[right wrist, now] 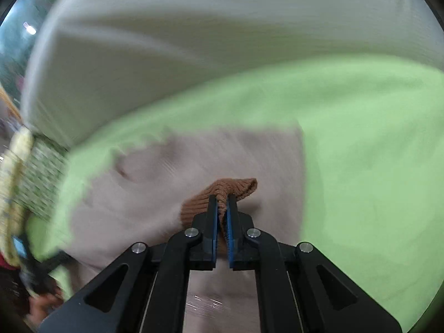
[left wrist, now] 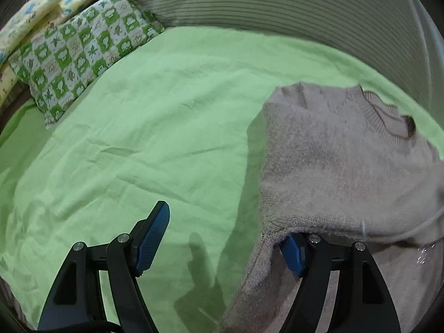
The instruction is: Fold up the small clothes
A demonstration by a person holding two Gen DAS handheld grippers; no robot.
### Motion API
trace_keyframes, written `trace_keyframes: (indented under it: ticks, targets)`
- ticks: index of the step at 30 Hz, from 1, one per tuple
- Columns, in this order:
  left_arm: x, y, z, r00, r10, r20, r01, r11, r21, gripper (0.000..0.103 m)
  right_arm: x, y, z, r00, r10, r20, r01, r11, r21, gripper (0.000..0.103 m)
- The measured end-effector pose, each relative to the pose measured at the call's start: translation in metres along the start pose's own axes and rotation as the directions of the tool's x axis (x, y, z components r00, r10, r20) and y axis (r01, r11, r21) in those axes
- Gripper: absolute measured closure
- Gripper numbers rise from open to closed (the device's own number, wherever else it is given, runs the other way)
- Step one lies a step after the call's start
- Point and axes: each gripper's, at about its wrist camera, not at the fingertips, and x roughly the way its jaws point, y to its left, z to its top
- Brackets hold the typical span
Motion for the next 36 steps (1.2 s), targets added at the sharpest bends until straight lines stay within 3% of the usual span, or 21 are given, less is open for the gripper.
trace_keyframes:
  ticks: [2, 4, 5, 7, 9, 11, 13, 16, 19, 20, 22, 25, 27, 32, 36]
  targets:
    - [-0.001, -0.001, 0.001, 1.000, -0.003, -0.004, 0.003, 1.000, -0.013, 0.028, -0.027, 0.029, 0.032, 0.990, 0.106, 0.091, -0.106, 0.994, -0.011, 0.097]
    - [-0.004, -0.004, 0.003, 1.000, -0.011, 0.007, 0.011, 1.000, -0.017, 0.028, -0.055, 0.063, 0.064, 0.956, 0.234, 0.175, -0.229, 0.972, -0.050, 0.097]
    - [-0.007, -0.007, 0.004, 1.000, -0.019, 0.015, 0.019, 1.000, -0.013, 0.028, -0.073, 0.085, 0.078, 0.927, 0.306, 0.216, -0.291, 0.952, -0.099, 0.097]
    - [-0.015, -0.016, 0.005, 0.999, -0.008, 0.040, 0.008, 1.000, 0.009, 0.028, -0.095, 0.122, 0.090, 0.886, 0.385, 0.259, -0.337, 0.917, -0.214, 0.097]
    - [-0.015, -0.023, 0.006, 0.998, 0.023, 0.054, -0.025, 0.999, 0.027, 0.028, -0.106, 0.146, 0.089, 0.869, 0.402, 0.288, -0.303, 0.893, -0.332, 0.097]
    - [-0.004, -0.022, 0.005, 0.999, 0.041, 0.014, -0.041, 0.999, 0.007, 0.029, -0.098, 0.143, 0.080, 0.894, 0.337, 0.296, -0.214, 0.900, -0.379, 0.097]
    - [0.005, -0.017, 0.003, 0.999, 0.030, -0.021, -0.030, 0.999, -0.018, 0.031, -0.071, 0.115, 0.065, 0.940, 0.200, 0.277, -0.094, 0.930, -0.355, 0.097]
    - [0.010, -0.017, -0.004, 0.999, 0.027, -0.036, -0.027, 1.000, 0.001, 0.030, -0.023, 0.041, 0.036, 0.987, -0.002, 0.163, 0.041, 0.970, -0.239, 0.097]
    - [0.013, -0.022, -0.012, 0.998, 0.036, -0.052, -0.034, 0.999, 0.043, 0.030, 0.020, -0.026, 0.002, 0.994, -0.114, -0.002, 0.112, 0.986, -0.124, 0.096]
    - [0.014, -0.022, -0.015, 0.997, 0.038, -0.060, -0.035, 0.998, 0.052, 0.030, 0.032, -0.047, -0.014, 0.989, -0.126, -0.072, 0.121, 0.990, -0.076, 0.095]
    - [0.015, -0.018, -0.018, 0.997, 0.029, -0.077, -0.025, 0.998, 0.062, 0.030, 0.042, -0.062, -0.030, 0.975, -0.179, -0.133, 0.175, 0.984, -0.038, 0.089]
    - [0.009, -0.009, -0.023, 0.995, 0.008, -0.100, 0.003, 0.994, 0.109, 0.030, 0.033, -0.069, -0.041, 0.976, -0.168, -0.137, 0.173, 0.984, 0.030, 0.074]
    - [0.000, 0.001, -0.024, 0.991, -0.030, -0.130, 0.046, 0.991, 0.124, 0.030, 0.017, -0.071, -0.042, 0.972, -0.202, -0.120, 0.208, 0.977, 0.039, 0.053]
    - [-0.025, 0.026, -0.007, 0.983, -0.141, -0.120, 0.149, 0.987, 0.061, 0.029, -0.017, -0.055, -0.033, 0.983, -0.175, -0.049, 0.176, 0.984, 0.022, 0.051]
    - [-0.020, 0.026, 0.014, 0.976, -0.179, -0.121, 0.179, 0.984, -0.012, 0.029, 0.011, -0.013, -0.024, 0.991, -0.116, -0.064, 0.116, 0.993, 0.000, 0.051]
